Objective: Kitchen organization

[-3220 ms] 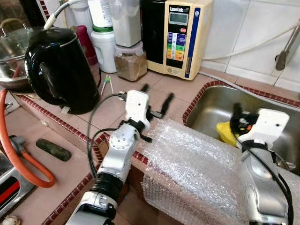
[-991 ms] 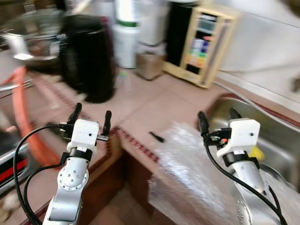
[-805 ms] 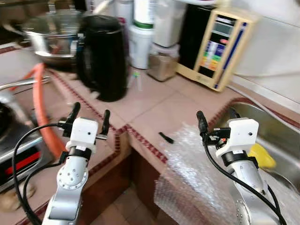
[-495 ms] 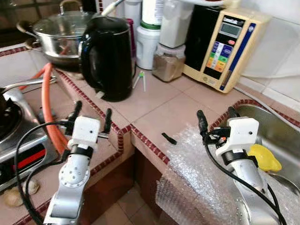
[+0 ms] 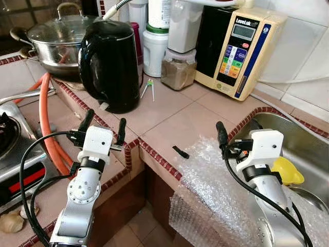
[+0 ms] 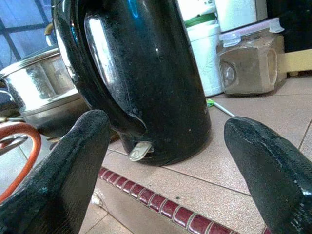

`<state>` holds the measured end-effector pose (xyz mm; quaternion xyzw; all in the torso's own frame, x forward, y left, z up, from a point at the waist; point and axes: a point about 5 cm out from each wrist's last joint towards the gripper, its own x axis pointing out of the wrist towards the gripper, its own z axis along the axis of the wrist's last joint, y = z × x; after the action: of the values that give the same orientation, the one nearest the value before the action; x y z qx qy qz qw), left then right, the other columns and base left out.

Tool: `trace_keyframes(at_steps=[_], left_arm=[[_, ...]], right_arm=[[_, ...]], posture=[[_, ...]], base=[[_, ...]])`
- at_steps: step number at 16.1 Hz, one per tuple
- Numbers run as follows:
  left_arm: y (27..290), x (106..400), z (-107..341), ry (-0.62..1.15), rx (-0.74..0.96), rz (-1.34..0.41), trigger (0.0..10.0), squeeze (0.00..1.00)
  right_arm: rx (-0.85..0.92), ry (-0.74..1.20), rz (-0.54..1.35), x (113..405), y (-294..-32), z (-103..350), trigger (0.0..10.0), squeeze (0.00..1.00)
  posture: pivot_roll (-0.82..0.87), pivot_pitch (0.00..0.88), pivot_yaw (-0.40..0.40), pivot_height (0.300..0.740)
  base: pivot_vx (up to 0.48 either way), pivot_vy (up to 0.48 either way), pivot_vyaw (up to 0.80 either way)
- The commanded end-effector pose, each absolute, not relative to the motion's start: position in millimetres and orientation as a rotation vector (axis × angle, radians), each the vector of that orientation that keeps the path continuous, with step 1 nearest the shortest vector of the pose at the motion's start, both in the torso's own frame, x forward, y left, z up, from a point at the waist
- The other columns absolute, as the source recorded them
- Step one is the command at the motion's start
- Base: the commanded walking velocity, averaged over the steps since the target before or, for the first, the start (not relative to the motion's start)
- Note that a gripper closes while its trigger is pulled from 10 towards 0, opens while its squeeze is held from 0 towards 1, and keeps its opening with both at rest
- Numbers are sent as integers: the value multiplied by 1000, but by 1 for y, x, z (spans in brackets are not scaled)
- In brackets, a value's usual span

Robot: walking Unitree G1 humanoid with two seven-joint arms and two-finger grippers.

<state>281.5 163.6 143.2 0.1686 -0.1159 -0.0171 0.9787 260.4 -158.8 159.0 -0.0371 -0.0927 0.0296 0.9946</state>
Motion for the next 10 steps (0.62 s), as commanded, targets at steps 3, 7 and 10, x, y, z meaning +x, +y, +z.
trace_keyframes(at_steps=[3,7,10], left_arm=[[162,284,143,-217,346,-34,10000,0],[162,284,143,-214,348,-38,10000,0],[161,285,143,-213,345,-42,10000,0]], right_arm=[[-67,-185,34,262,-165,160,10000,1000],[-66,-185,33,261,-164,160,10000,1000],[-68,-187,31,262,-165,160,10000,1000]], posture=[[105,0,-44,740],[102,0,-42,740],[102,0,-41,740]], base=[[-281,0,0],[-282,0,0],[-285,0,0]])
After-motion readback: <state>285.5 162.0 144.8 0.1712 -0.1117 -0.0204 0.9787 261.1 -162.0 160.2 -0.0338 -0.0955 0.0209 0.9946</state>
